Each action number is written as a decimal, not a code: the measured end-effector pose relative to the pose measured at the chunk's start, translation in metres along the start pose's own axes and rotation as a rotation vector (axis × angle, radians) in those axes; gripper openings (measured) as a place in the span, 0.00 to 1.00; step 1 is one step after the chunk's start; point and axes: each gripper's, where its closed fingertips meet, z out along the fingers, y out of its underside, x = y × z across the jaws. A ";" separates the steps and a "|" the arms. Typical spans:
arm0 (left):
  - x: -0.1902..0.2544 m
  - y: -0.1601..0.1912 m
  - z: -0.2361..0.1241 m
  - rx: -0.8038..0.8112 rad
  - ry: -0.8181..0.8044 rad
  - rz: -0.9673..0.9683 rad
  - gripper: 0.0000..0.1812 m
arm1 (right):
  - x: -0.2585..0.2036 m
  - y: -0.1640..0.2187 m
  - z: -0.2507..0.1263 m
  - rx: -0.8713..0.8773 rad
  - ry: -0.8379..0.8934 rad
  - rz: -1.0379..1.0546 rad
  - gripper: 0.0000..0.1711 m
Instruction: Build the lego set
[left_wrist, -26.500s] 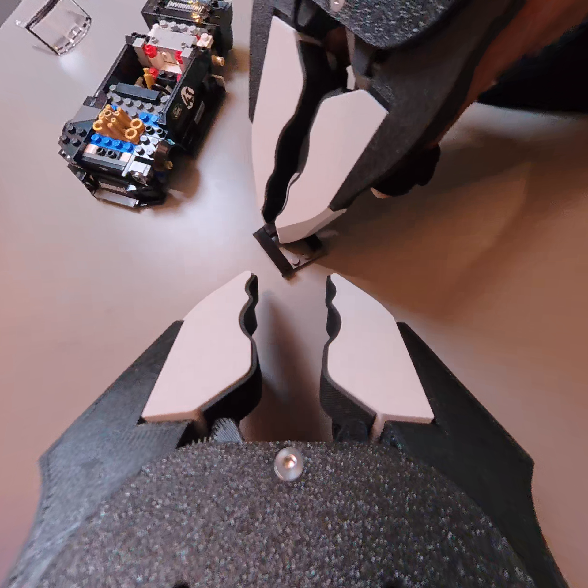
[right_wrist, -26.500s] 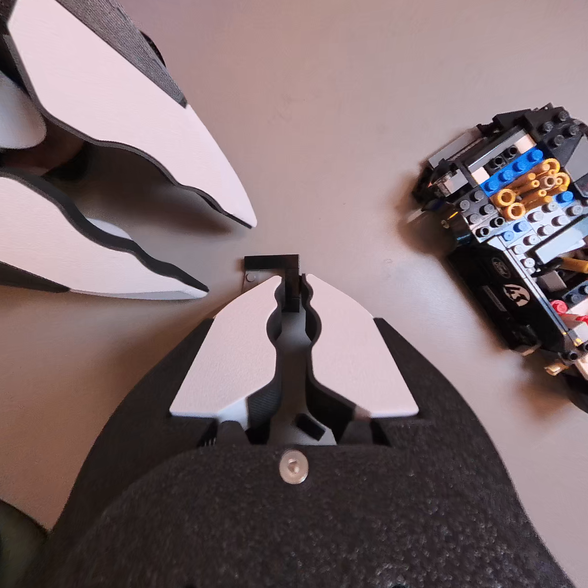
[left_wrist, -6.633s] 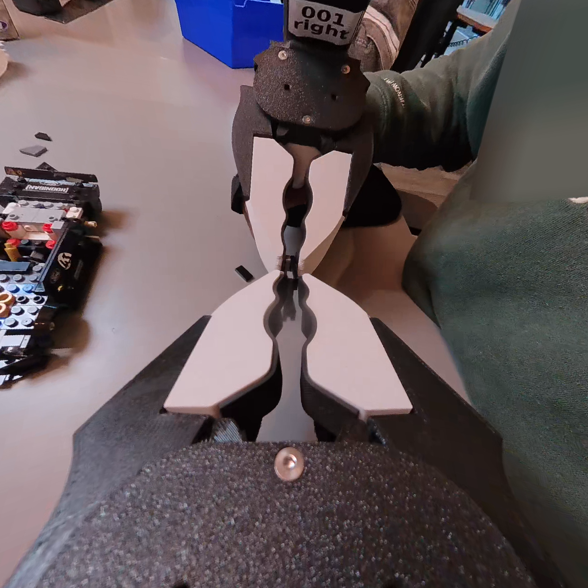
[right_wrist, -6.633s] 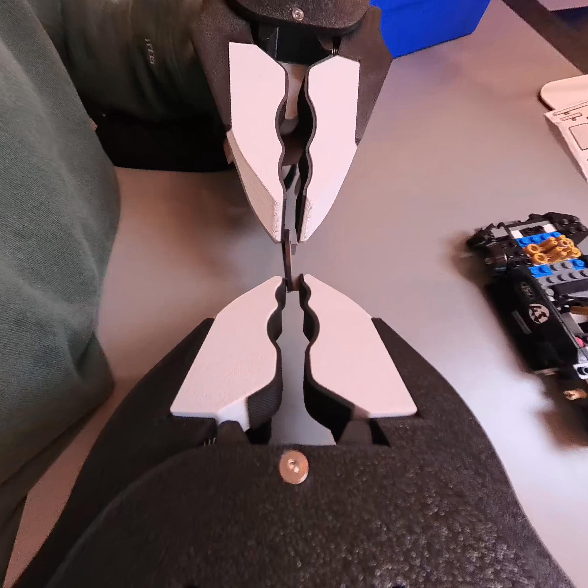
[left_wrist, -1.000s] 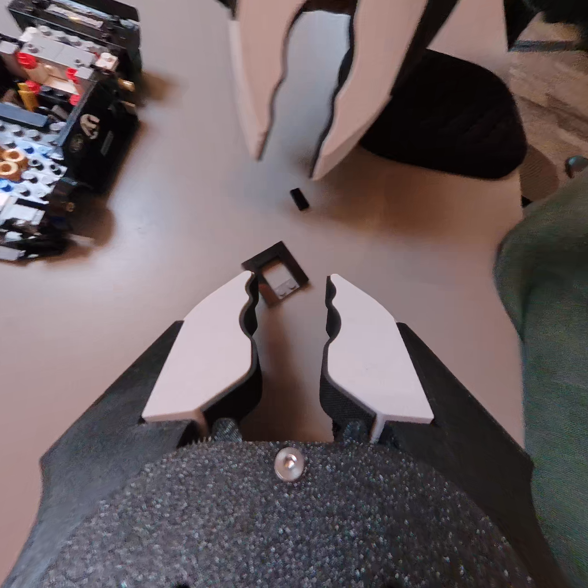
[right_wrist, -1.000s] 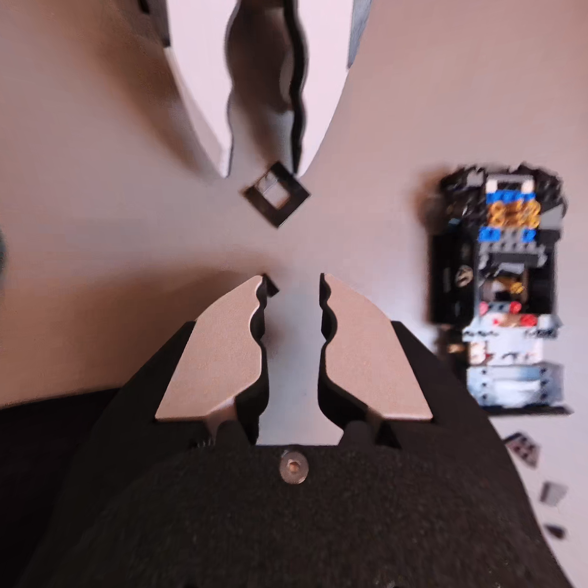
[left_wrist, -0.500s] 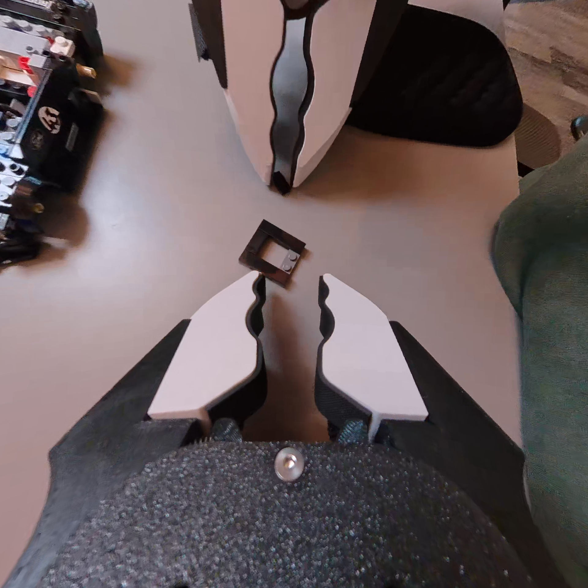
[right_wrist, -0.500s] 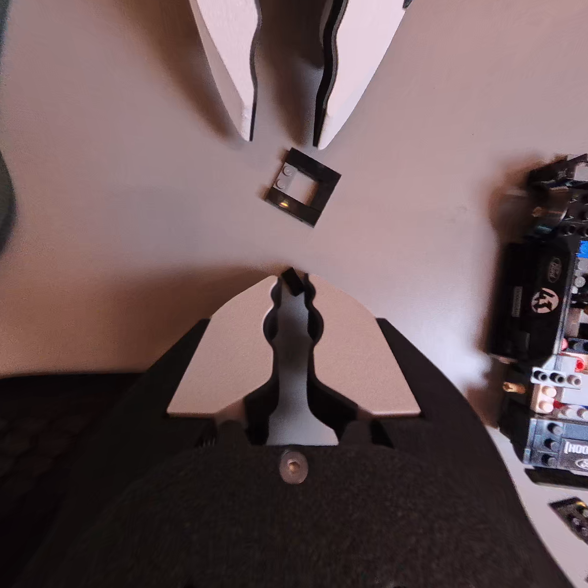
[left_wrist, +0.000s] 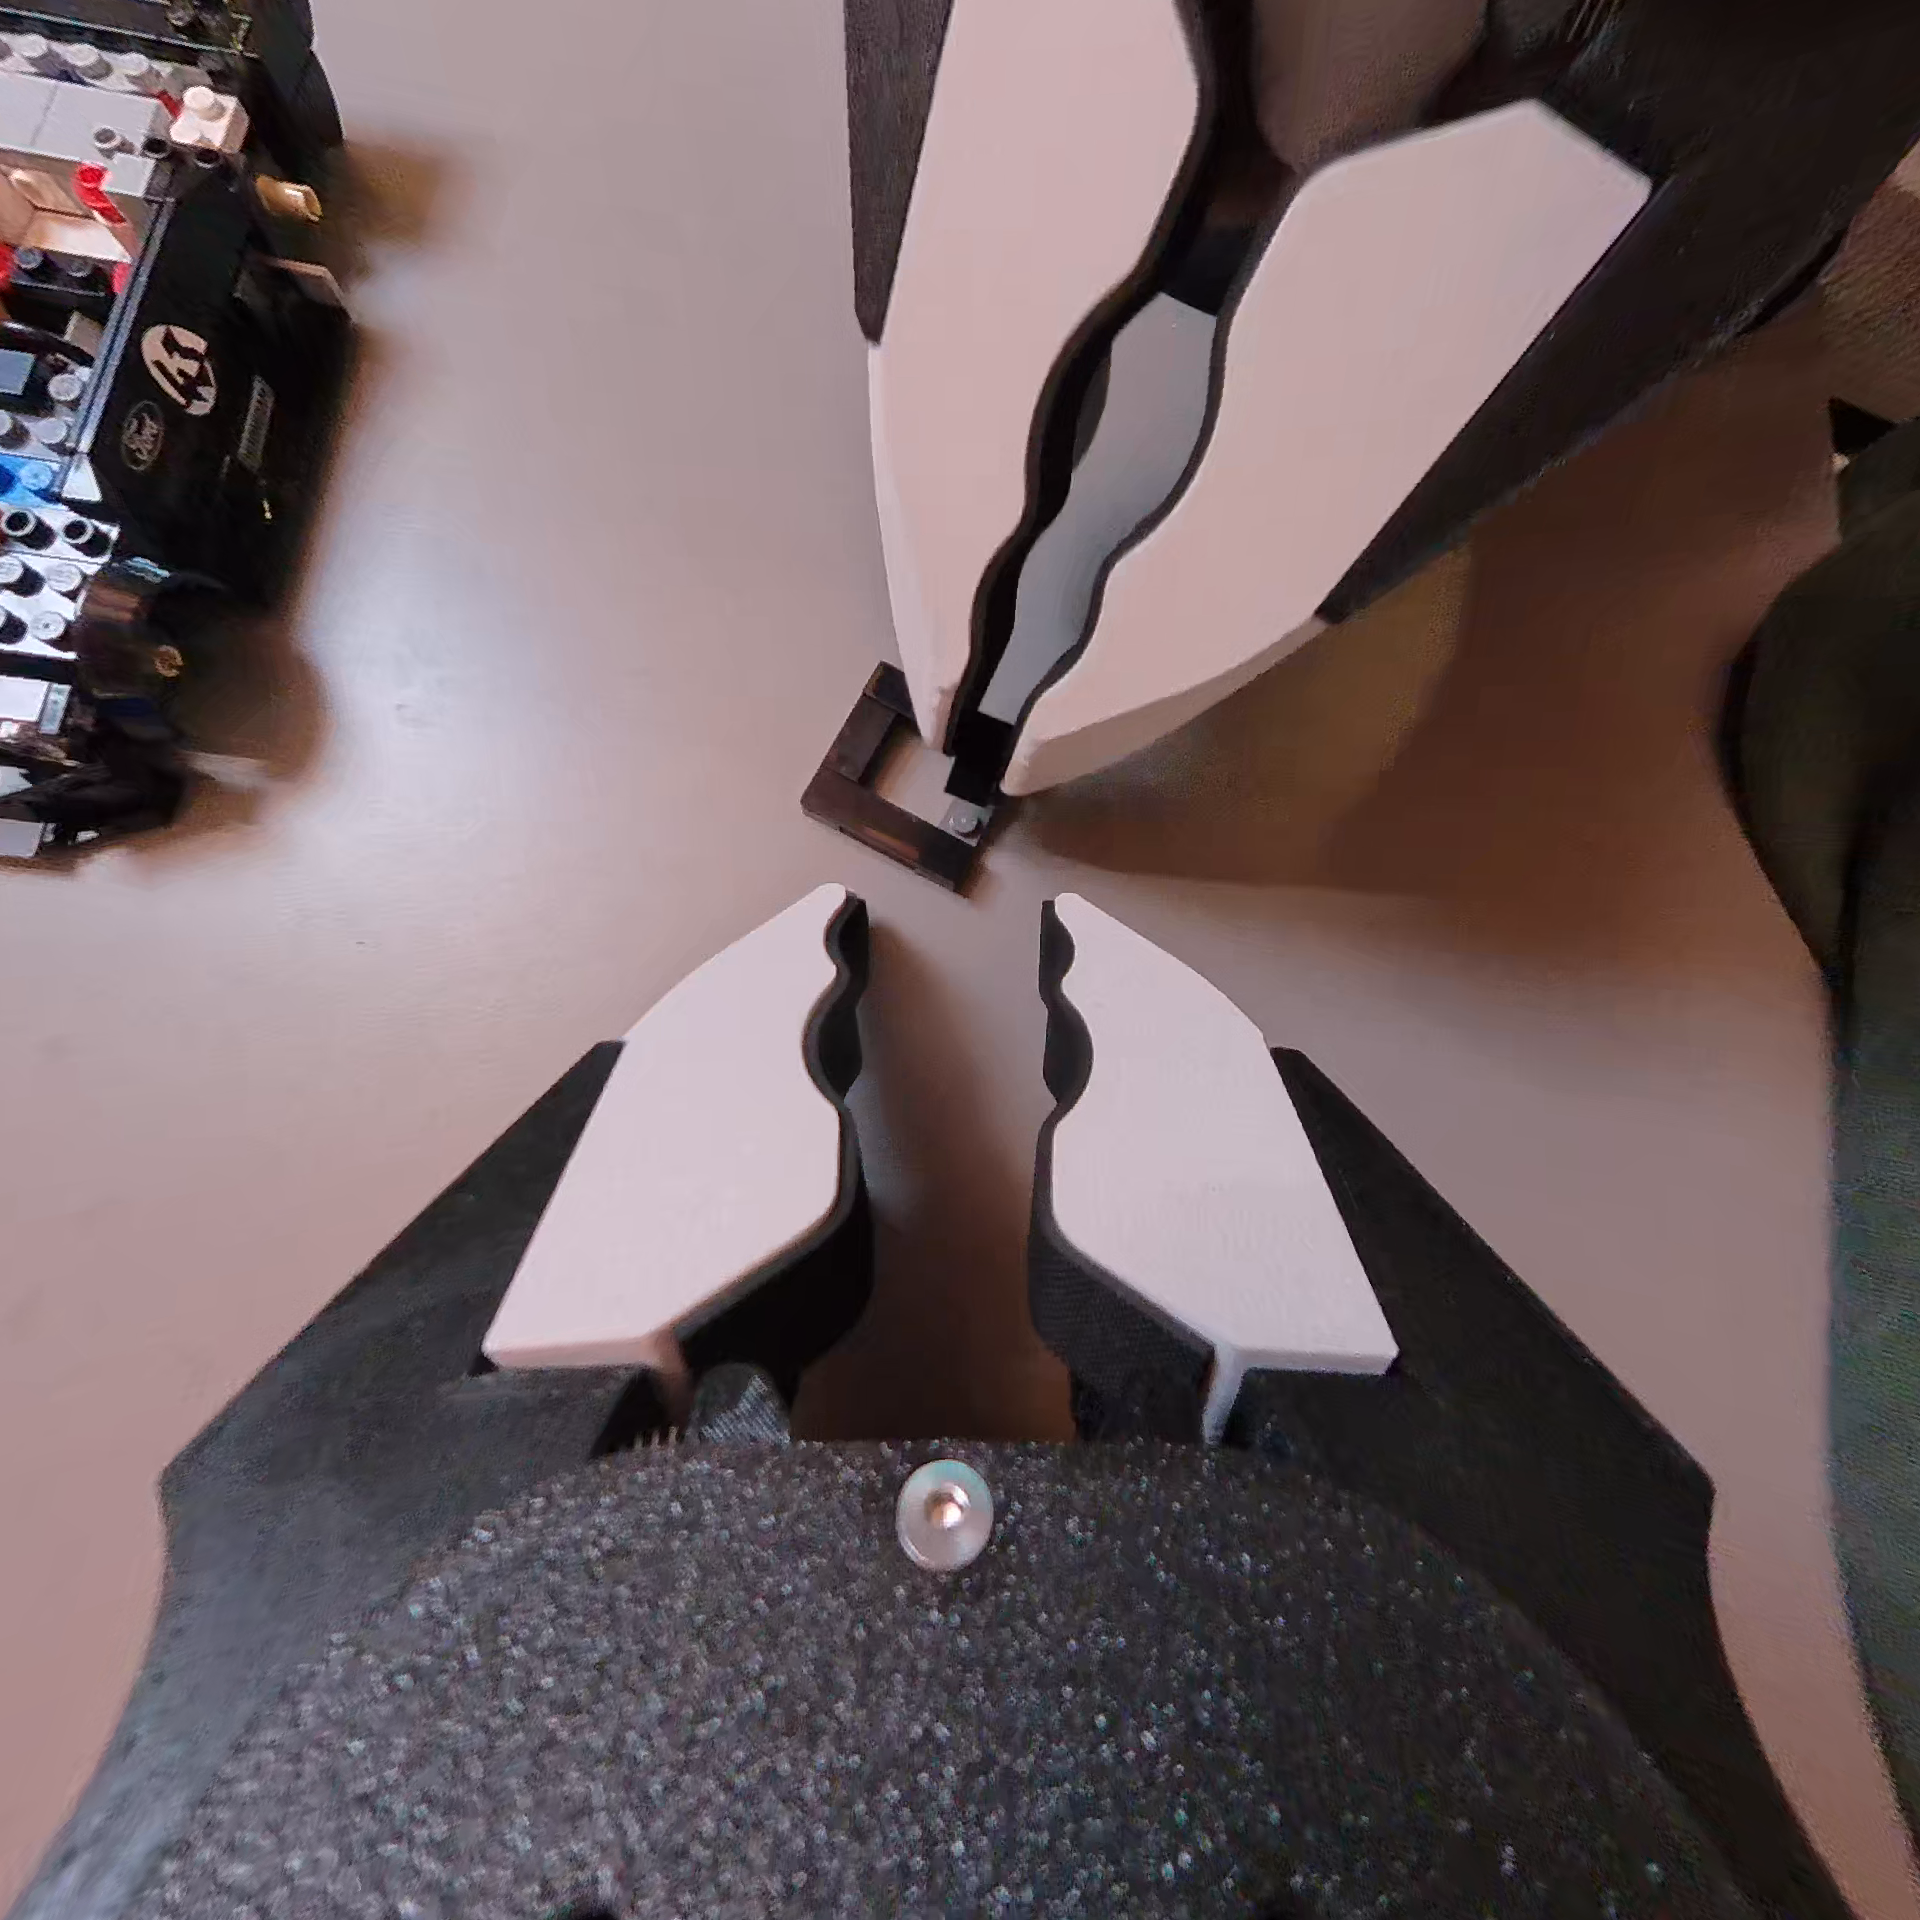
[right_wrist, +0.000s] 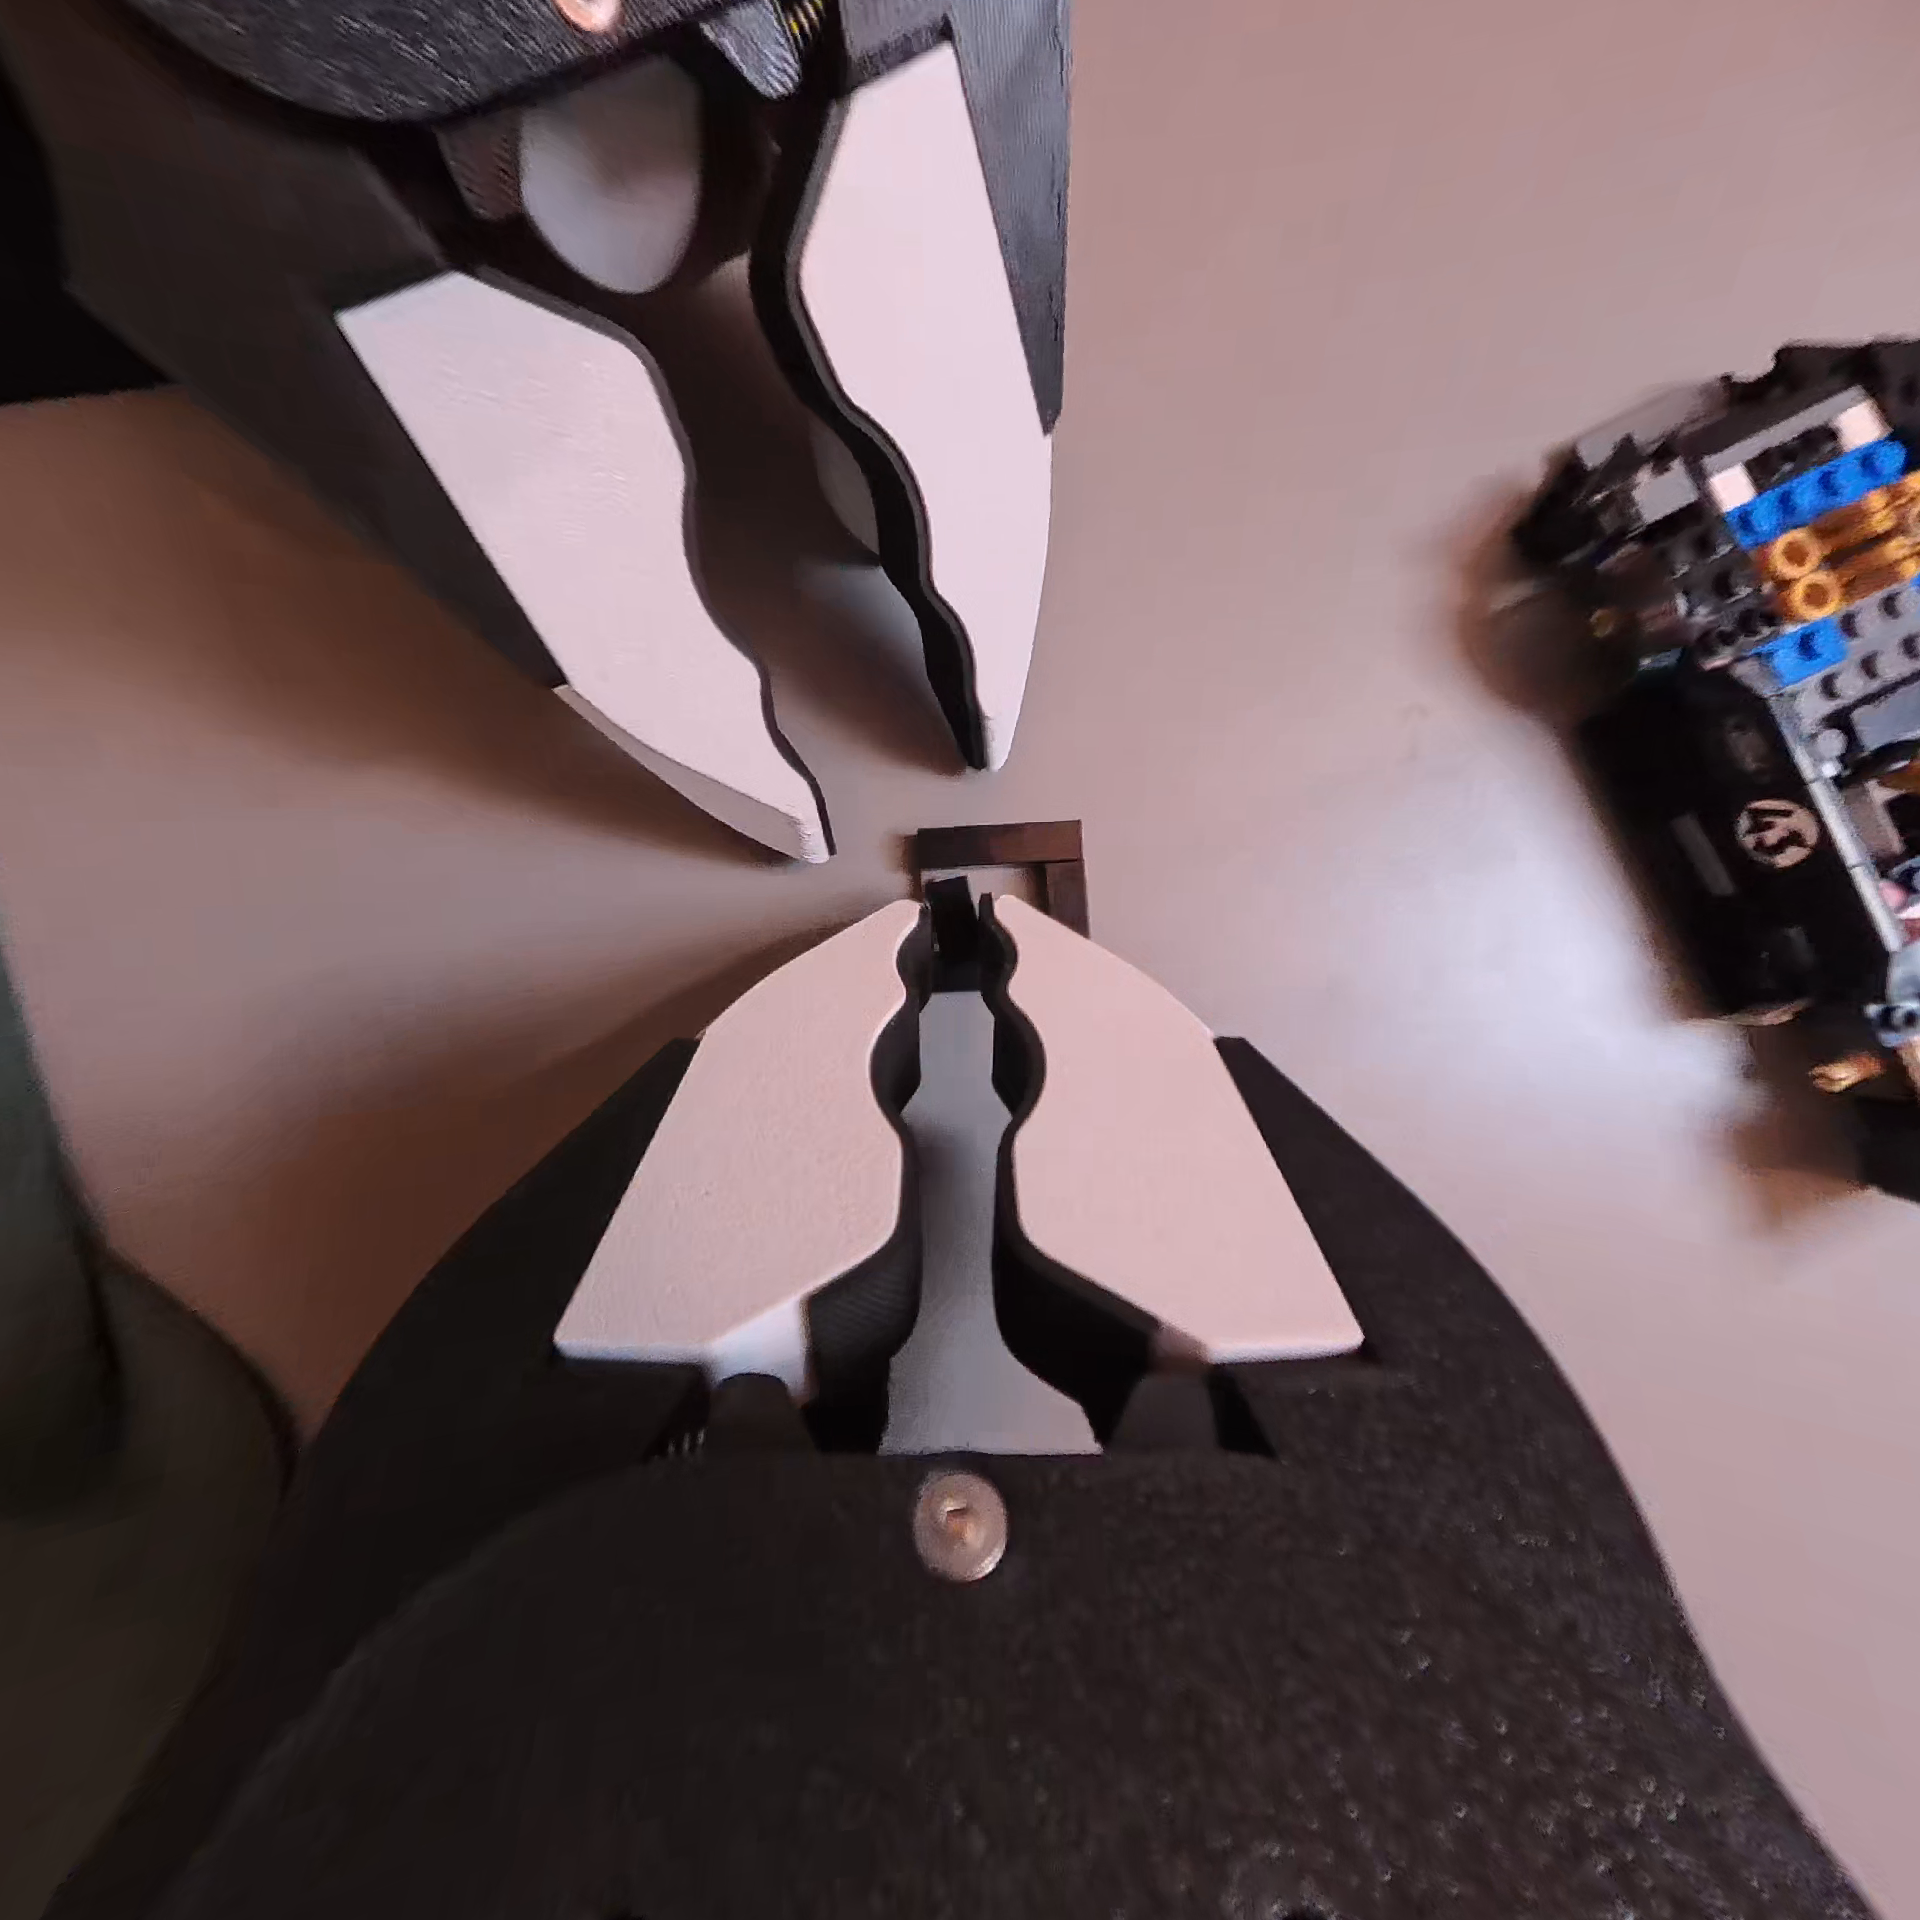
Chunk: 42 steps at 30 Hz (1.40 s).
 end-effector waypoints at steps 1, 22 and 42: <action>0.000 0.000 0.000 0.000 -0.005 0.001 0.17 | -0.001 0.001 0.003 -0.004 -0.002 0.012 0.05; 0.001 0.000 0.001 -0.001 -0.015 0.020 0.18 | -0.002 0.003 0.009 -0.053 0.015 0.056 0.08; 0.000 -0.002 0.000 0.011 -0.030 0.039 0.16 | -0.001 -0.001 0.004 0.016 -0.024 0.048 0.07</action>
